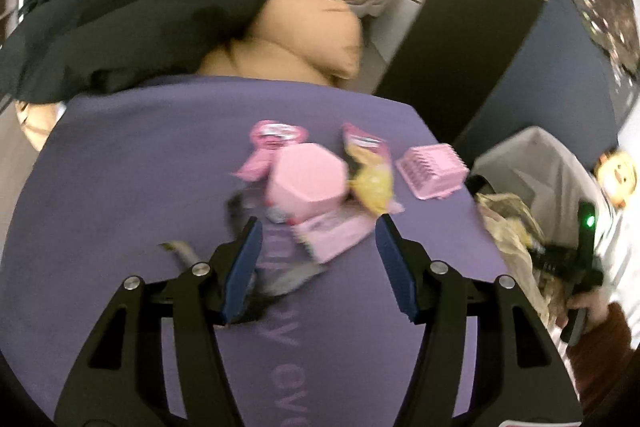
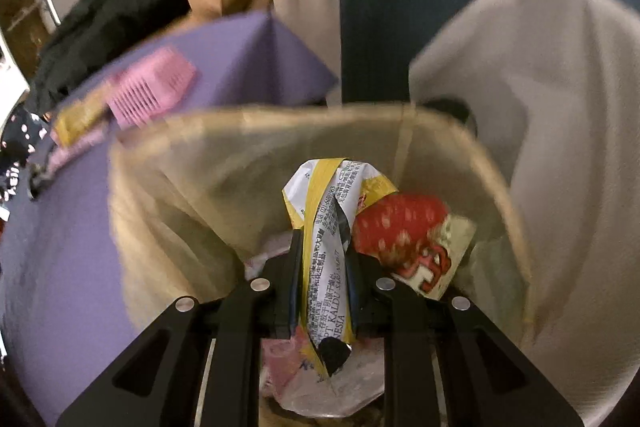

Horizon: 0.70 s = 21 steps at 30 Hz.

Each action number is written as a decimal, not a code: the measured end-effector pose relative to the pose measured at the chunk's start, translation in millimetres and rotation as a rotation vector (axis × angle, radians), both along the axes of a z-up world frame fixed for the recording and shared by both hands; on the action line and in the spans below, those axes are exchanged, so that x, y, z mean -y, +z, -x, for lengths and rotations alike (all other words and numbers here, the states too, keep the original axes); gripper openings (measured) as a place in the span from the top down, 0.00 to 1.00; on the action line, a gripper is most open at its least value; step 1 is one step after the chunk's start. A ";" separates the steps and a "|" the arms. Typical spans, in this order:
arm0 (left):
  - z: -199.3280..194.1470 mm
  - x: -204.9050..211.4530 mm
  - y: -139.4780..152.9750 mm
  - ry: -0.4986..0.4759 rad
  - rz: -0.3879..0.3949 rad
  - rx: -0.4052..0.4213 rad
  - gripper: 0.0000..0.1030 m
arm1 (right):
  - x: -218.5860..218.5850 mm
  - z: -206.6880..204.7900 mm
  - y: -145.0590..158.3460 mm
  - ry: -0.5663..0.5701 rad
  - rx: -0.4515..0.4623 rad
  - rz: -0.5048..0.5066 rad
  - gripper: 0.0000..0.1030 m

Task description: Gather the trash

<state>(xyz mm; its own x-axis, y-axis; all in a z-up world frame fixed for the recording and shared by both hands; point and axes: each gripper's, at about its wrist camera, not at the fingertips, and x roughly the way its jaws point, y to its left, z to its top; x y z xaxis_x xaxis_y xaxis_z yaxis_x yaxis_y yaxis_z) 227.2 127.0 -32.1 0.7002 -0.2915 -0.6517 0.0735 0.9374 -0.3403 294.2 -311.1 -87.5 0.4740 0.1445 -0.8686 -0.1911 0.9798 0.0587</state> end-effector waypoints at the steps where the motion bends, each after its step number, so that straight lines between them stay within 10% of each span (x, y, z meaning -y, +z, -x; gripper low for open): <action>1: 0.6 -5.8 -1.3 0.012 0.006 -0.003 0.46 | 2.0 0.6 -5.3 -0.012 -0.014 0.000 0.82; 9: -2.1 -34.6 -6.9 0.066 0.037 -0.007 0.46 | 0.4 13.9 3.0 -0.038 -0.006 0.027 0.41; 14: -4.0 -47.6 -12.0 0.093 0.055 -0.017 0.45 | -9.5 24.0 37.2 -0.050 0.085 0.135 0.41; 21: -1.6 -64.0 -18.8 0.133 0.078 -0.028 0.45 | -28.3 26.6 87.5 -0.062 0.203 -0.013 0.33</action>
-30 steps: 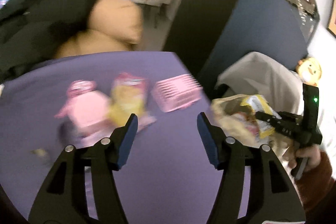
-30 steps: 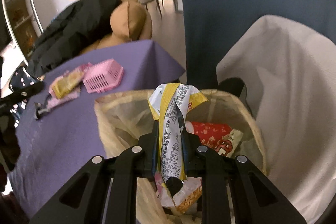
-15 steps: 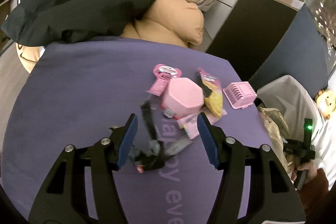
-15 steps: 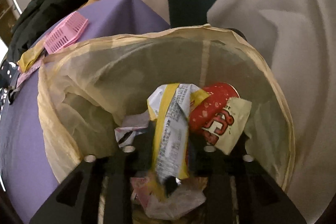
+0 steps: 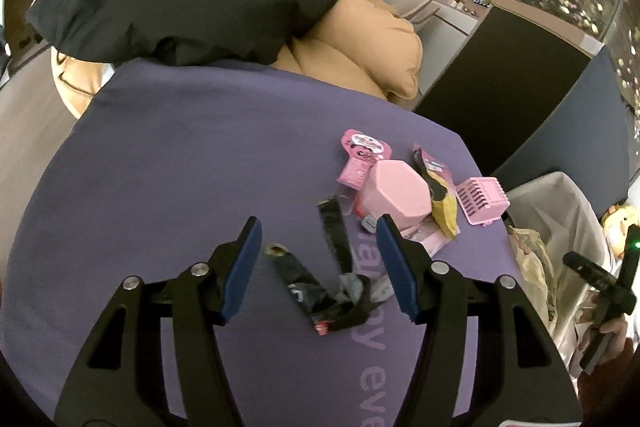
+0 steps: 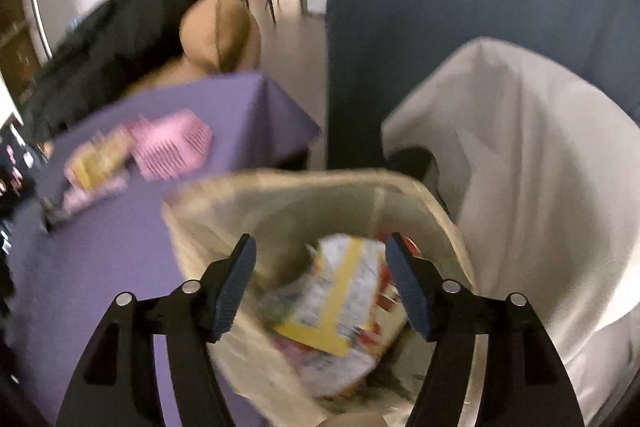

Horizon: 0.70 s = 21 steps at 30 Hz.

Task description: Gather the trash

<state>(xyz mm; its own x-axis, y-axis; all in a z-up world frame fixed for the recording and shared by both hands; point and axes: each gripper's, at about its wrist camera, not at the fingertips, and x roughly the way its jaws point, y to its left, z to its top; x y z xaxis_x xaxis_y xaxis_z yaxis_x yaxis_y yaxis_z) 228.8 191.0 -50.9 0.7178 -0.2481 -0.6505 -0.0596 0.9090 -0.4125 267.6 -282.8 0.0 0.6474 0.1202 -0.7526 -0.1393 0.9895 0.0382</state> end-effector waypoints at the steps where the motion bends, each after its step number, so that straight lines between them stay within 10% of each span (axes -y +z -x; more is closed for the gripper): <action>1: 0.8 -1.8 0.4 0.004 0.000 0.002 0.45 | -7.7 -2.0 3.6 0.022 0.000 -0.016 0.31; 21: -1.3 22.2 -14.8 -0.277 -0.068 -0.061 0.44 | -183.6 -19.3 -26.4 0.340 -0.054 0.041 0.29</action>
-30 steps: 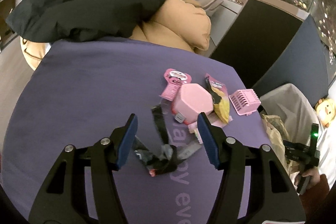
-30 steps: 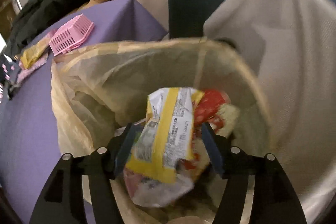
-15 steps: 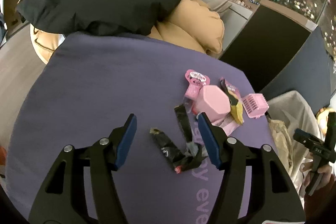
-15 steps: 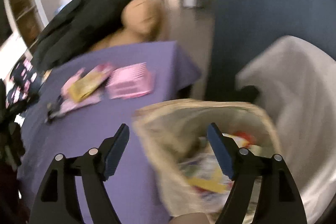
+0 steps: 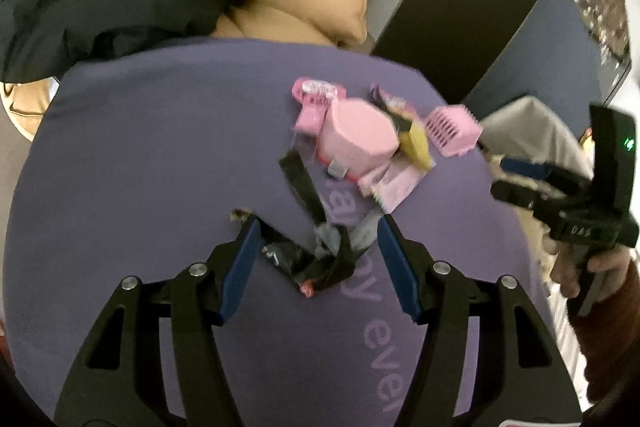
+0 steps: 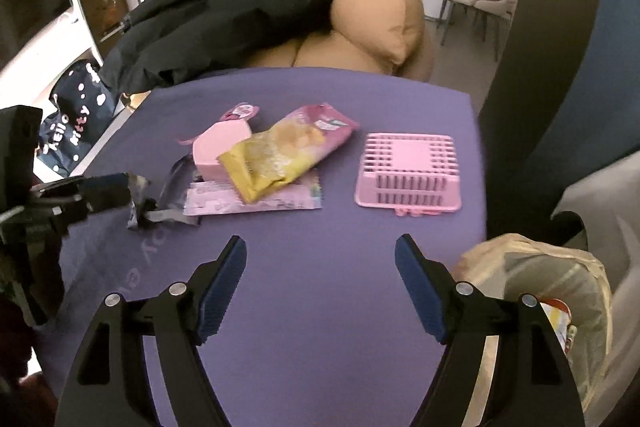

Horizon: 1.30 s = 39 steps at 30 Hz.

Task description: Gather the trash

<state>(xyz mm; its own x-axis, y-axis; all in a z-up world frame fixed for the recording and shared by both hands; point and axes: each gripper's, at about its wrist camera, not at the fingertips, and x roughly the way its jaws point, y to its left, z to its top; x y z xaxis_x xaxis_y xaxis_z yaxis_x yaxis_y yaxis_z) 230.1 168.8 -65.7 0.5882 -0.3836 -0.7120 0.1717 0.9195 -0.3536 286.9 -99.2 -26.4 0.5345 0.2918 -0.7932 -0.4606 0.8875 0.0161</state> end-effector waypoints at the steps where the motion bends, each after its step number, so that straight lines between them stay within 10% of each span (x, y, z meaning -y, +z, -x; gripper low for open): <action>1: -1.5 0.8 -2.7 0.003 -0.005 -0.010 0.44 | -3.1 -1.2 -2.4 -0.004 0.005 0.012 0.29; 18: 9.0 -8.7 -12.5 0.072 -0.041 -0.018 0.56 | -39.7 -46.1 1.0 -0.062 0.032 -0.158 0.29; 30: 17.7 -32.8 -8.0 0.121 0.044 -0.021 0.56 | -44.6 -64.5 -38.9 -0.116 -0.048 -0.116 0.77; 39: 16.9 -13.5 -9.0 0.119 0.035 -0.018 0.55 | -16.3 -22.8 -18.3 -0.088 -0.012 -0.147 0.89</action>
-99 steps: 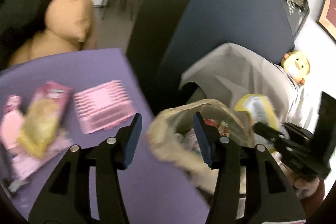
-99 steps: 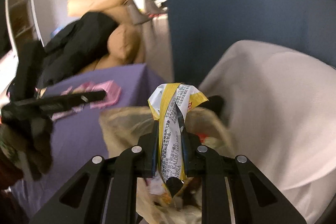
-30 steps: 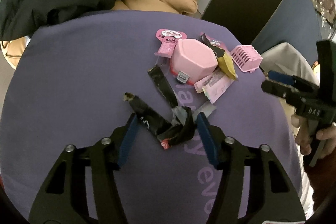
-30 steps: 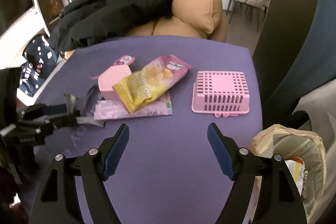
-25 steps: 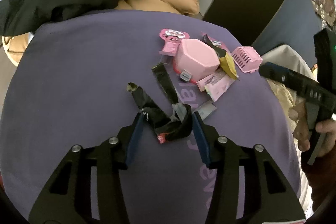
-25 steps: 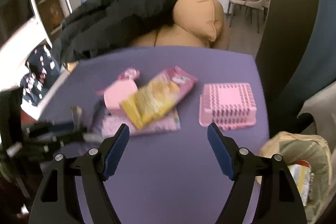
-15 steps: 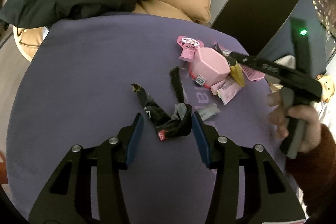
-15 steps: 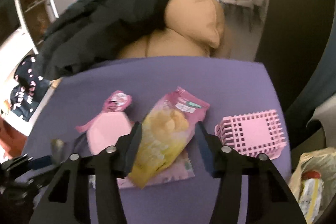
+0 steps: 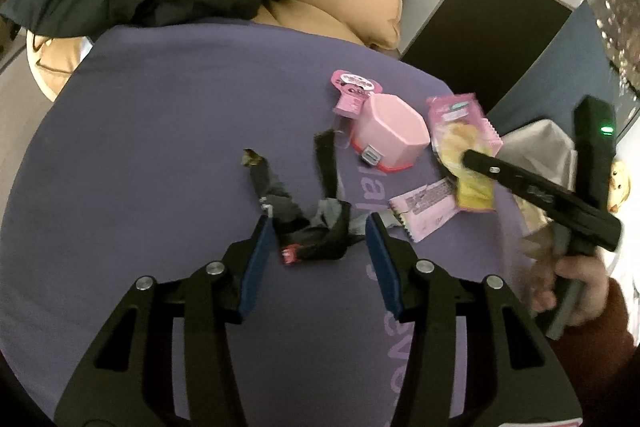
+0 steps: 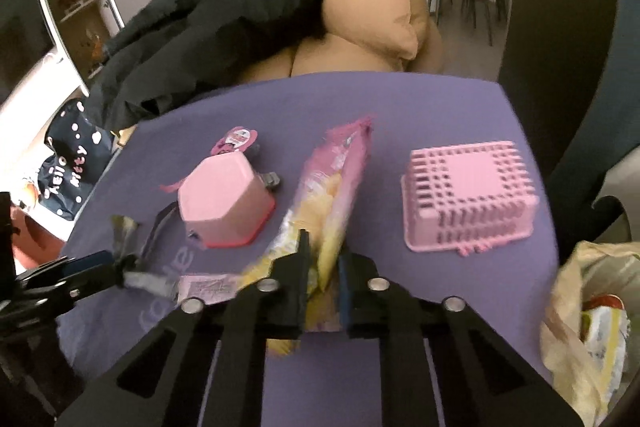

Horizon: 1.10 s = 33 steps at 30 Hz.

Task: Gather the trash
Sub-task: 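Grasp the pink-and-yellow potato chips bag with the right gripper and lift it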

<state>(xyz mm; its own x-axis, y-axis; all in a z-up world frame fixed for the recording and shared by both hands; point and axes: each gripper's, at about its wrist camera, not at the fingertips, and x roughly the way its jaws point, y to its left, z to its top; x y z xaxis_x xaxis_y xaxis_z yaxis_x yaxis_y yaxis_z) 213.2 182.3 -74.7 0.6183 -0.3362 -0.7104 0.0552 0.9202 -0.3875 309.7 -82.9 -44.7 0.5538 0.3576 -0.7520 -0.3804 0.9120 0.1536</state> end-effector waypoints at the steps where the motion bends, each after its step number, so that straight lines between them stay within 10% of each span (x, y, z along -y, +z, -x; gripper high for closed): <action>1: -1.4 3.6 -0.1 0.003 -0.014 -0.003 0.55 | 3.7 4.9 3.7 -0.001 0.007 -0.005 0.89; 20: 16.0 39.0 6.4 -0.043 -0.102 0.003 0.66 | 59.2 79.7 14.6 -0.025 0.022 -0.050 0.88; 24: 26.5 37.0 0.9 -0.043 -0.076 0.001 0.66 | 56.8 73.1 7.7 -0.007 0.000 -0.075 0.40; 33: 39.4 32.0 -0.7 -0.042 -0.042 0.008 0.66 | 32.3 16.1 -16.1 -0.076 -0.075 -0.019 0.40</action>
<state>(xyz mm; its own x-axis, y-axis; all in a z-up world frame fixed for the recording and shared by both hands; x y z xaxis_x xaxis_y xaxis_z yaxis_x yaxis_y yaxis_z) 173.8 150.3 -75.4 0.6101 -0.3317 -0.7196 0.0967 0.9326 -0.3478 293.5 -115.2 -60.9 0.5220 0.3311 -0.7861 -0.2971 0.9345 0.1962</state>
